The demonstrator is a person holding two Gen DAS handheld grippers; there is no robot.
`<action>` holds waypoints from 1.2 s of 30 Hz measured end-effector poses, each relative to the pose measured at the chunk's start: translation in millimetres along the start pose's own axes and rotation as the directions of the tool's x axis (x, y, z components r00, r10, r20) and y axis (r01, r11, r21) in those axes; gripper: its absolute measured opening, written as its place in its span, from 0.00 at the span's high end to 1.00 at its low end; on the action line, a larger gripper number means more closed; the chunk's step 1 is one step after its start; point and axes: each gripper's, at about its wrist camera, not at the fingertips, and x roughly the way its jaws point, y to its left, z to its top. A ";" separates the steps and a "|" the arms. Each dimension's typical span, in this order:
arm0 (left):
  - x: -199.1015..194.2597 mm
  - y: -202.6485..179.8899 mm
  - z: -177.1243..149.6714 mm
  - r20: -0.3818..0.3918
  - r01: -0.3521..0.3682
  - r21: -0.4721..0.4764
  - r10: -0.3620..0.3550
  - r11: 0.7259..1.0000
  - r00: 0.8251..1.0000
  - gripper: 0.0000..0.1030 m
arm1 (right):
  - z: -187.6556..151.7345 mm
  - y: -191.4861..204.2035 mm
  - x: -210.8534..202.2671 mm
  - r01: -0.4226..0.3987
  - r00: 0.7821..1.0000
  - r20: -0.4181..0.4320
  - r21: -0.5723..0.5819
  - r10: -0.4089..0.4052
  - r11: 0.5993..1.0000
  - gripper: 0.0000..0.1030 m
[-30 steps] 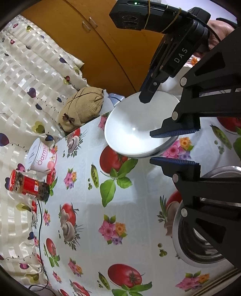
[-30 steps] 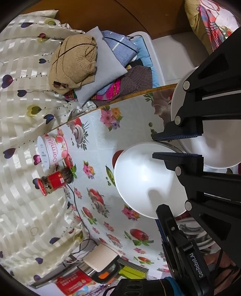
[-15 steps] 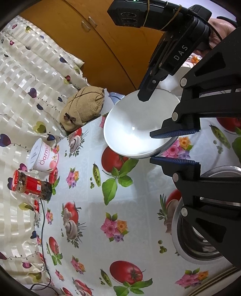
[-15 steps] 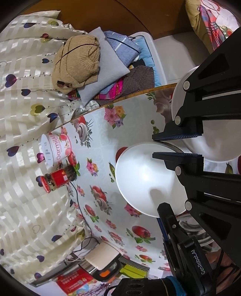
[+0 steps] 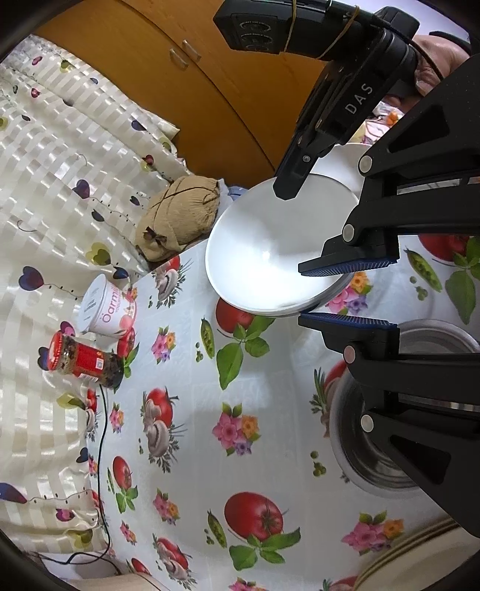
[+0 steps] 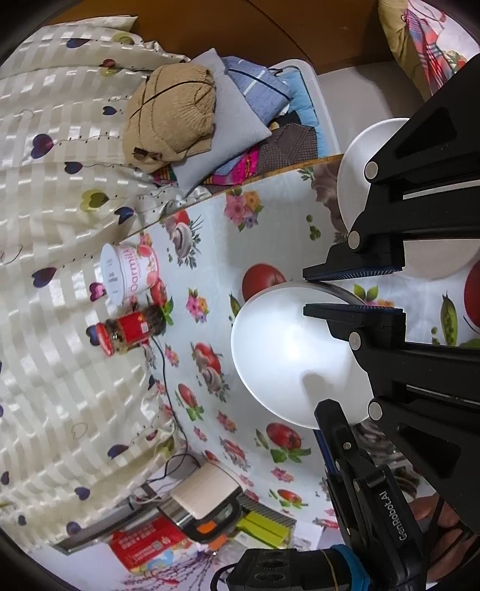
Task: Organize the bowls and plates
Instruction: 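Carry the white bowls with the left gripper and lower into the steel bowl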
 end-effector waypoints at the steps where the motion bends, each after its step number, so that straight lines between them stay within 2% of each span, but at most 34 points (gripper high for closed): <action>1: -2.4 0.5 -0.6 0.003 -0.002 -0.001 0.002 1.000 1.000 0.79 | -0.5 2.5 -1.6 -0.002 1.000 0.002 -0.003 0.002 1.000 0.88; 17: -46.8 22.3 -18.0 0.046 -0.029 -0.030 0.031 0.999 0.998 0.79 | -11.1 50.3 -13.6 -0.040 0.999 0.004 -0.064 0.040 0.997 0.88; 36: -86.3 56.0 -48.6 0.070 -0.079 -0.098 0.086 0.992 0.994 0.79 | -31.6 98.4 -10.6 -0.092 0.995 -0.042 -0.129 0.087 0.987 0.88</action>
